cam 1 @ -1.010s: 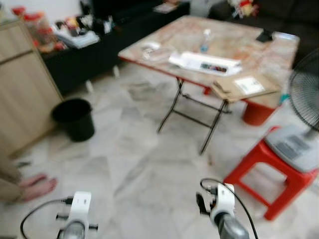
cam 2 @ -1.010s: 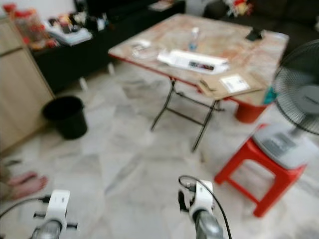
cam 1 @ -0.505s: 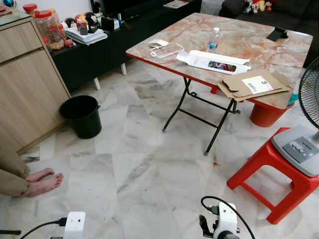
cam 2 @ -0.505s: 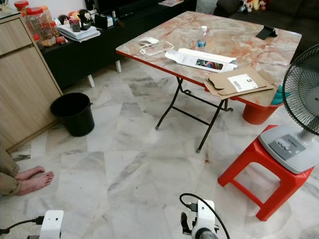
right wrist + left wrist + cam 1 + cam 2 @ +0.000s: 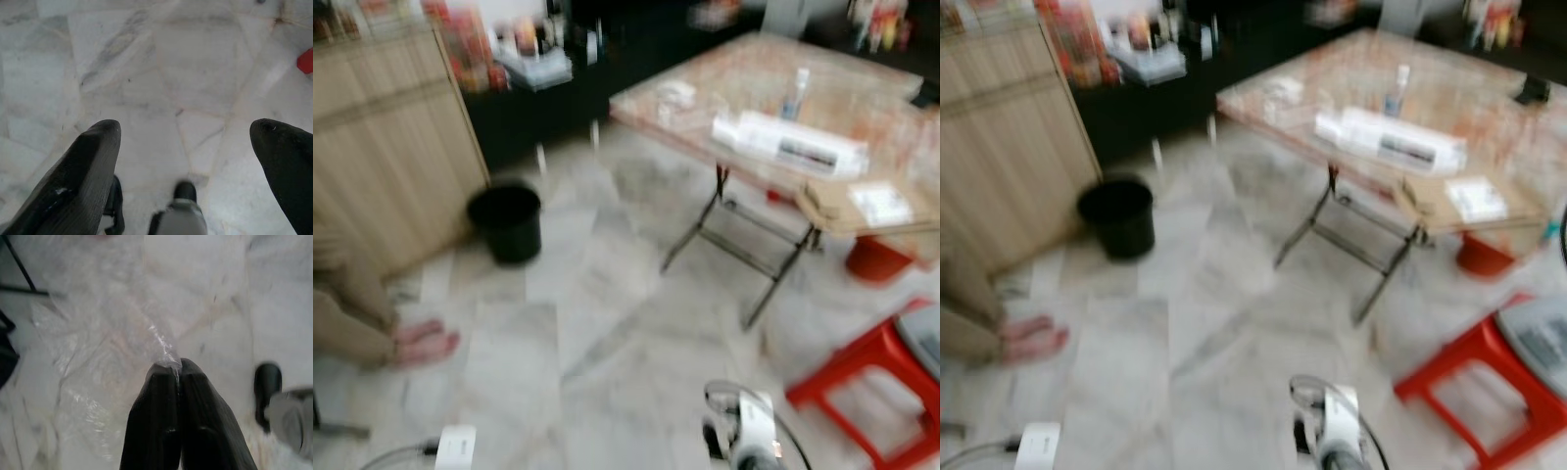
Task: Picking trash to rubbish bin
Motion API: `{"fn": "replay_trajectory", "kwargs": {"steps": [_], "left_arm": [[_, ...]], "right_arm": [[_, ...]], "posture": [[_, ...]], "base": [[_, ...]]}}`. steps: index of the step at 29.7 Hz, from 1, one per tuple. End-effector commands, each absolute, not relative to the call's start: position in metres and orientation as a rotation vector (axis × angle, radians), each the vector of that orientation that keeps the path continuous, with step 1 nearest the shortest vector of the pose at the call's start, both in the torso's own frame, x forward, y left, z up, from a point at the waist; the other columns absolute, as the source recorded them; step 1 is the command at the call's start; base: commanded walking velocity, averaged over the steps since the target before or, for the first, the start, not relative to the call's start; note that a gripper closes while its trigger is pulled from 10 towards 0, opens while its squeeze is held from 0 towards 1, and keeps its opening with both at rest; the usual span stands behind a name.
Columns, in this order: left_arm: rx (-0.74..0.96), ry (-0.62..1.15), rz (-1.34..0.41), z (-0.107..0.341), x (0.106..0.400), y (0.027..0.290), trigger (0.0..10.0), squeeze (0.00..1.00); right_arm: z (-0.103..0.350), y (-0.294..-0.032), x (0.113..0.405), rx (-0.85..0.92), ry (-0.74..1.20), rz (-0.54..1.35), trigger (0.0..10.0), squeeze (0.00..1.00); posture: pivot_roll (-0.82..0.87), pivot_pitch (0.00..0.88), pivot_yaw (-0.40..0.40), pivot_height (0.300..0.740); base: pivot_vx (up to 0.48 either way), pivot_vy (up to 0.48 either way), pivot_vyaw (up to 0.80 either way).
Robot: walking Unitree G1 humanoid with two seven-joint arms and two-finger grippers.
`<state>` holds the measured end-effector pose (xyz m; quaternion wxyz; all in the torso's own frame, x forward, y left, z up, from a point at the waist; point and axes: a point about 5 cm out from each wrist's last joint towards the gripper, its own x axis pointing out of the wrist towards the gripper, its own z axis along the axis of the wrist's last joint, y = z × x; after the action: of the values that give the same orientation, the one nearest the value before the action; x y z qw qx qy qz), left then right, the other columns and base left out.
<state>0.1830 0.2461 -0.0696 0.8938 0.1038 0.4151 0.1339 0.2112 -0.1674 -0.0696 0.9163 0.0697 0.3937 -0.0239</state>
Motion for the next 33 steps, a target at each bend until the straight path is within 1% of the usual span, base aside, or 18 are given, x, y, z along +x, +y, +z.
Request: {"fn": "replay_trajectory", "kwargs": {"steps": [1,33], "left_arm": [[0.206,0.874,0.271,-0.0721,0.1814,0.2408,10.0,0.0],[0.186,0.879,0.301,-0.0738,0.1768,0.2421,10.0,0.0]], "right_arm": [[-0.0725,-0.175,0.2053,0.152,0.829,-0.081,10.0,0.0],[-0.0697,-0.1688,0.2112,0.164,0.818,-0.039,10.0,0.0]], "posture": [[0.04,0.112,0.003,0.74],[0.06,0.139,-0.005,0.74]], "base": [[0.311,0.0,0.0],[0.308,0.0,0.0]]}}
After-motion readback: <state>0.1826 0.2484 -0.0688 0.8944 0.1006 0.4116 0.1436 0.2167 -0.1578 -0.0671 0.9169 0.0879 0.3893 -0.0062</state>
